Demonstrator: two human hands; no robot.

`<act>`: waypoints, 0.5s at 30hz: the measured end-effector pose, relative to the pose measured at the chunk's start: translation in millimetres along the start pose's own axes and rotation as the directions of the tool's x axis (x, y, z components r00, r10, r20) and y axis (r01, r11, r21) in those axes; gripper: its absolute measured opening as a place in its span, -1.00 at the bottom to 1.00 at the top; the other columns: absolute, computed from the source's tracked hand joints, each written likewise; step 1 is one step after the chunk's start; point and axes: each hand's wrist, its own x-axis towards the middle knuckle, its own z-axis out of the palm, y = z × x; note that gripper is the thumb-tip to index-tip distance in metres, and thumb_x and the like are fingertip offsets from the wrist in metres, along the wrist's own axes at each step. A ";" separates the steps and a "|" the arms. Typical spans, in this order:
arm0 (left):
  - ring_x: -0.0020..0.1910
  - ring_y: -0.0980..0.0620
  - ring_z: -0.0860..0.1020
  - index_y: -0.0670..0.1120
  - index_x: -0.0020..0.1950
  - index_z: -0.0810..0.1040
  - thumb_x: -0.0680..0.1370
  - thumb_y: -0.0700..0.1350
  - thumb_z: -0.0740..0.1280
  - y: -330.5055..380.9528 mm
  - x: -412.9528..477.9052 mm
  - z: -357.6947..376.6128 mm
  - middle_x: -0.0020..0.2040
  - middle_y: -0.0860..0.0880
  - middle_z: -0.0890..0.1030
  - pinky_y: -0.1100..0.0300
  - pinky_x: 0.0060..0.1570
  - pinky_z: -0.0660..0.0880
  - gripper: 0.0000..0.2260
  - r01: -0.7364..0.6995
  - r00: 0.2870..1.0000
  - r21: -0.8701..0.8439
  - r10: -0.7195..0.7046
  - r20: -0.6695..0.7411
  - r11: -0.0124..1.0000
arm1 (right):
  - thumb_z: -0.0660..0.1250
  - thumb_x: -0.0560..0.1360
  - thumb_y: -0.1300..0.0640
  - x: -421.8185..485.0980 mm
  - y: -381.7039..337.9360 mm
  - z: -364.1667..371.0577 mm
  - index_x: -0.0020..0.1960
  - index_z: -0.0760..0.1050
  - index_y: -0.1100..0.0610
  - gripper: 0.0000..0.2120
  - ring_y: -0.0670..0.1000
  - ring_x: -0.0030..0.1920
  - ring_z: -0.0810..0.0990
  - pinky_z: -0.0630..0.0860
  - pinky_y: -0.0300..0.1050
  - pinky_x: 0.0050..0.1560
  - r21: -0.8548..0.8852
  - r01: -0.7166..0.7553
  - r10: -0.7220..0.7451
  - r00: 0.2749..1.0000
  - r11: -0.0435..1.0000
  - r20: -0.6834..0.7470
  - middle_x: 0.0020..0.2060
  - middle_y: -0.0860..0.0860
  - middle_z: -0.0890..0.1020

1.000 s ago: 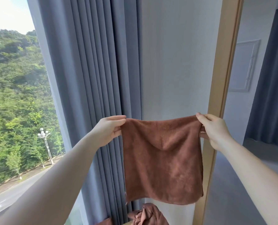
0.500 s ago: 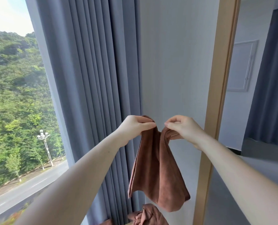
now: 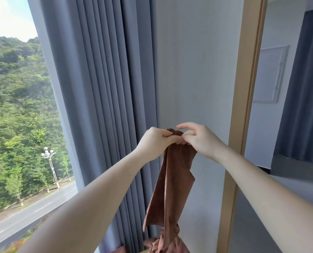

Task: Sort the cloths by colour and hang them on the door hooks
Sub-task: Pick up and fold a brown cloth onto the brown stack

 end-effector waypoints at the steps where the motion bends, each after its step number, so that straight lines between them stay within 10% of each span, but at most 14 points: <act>1: -0.39 0.07 0.34 -0.12 -0.17 0.71 0.55 0.07 0.46 0.2 0.6 -1.8 -0.35 -0.13 0.47 0.17 -0.32 0.31 -0.73 -0.003 1.000 -0.016 0.003 -0.012 1.000 | 0.23 0.58 0.31 -0.7 3.3 -4.0 0.23 0.54 -0.03 -0.65 -0.07 -0.03 0.64 0.49 -0.25 0.02 0.010 0.007 -0.006 0.998 1.000 -0.061 -0.12 -0.06 0.69; 7: -0.21 0.08 0.45 -0.27 -0.02 0.60 0.46 0.25 0.38 3.3 -1.0 -15.3 -0.21 -0.02 0.50 0.13 -0.11 0.39 -0.46 -0.039 0.999 -0.117 0.040 0.001 0.992 | 0.43 0.49 0.16 -8.4 30.1 -25.5 0.05 0.56 -0.18 -0.74 -0.10 0.33 0.39 0.27 -0.13 0.28 -0.170 -0.164 0.187 0.974 0.972 0.125 0.28 -0.09 0.44; 15: -0.01 -0.04 0.70 -0.12 -0.02 0.69 0.61 -0.11 0.35 6.7 -5.4 -25.9 -0.03 -0.10 0.72 0.02 0.10 0.61 -0.86 -0.006 0.998 -0.254 -0.010 -0.065 0.967 | 0.58 0.42 -0.05 -15.9 37.1 -27.1 0.12 0.71 -0.10 -0.72 -0.22 0.15 0.62 0.42 -0.22 0.26 -0.194 -0.286 0.338 0.875 0.939 0.347 -0.01 -0.25 0.73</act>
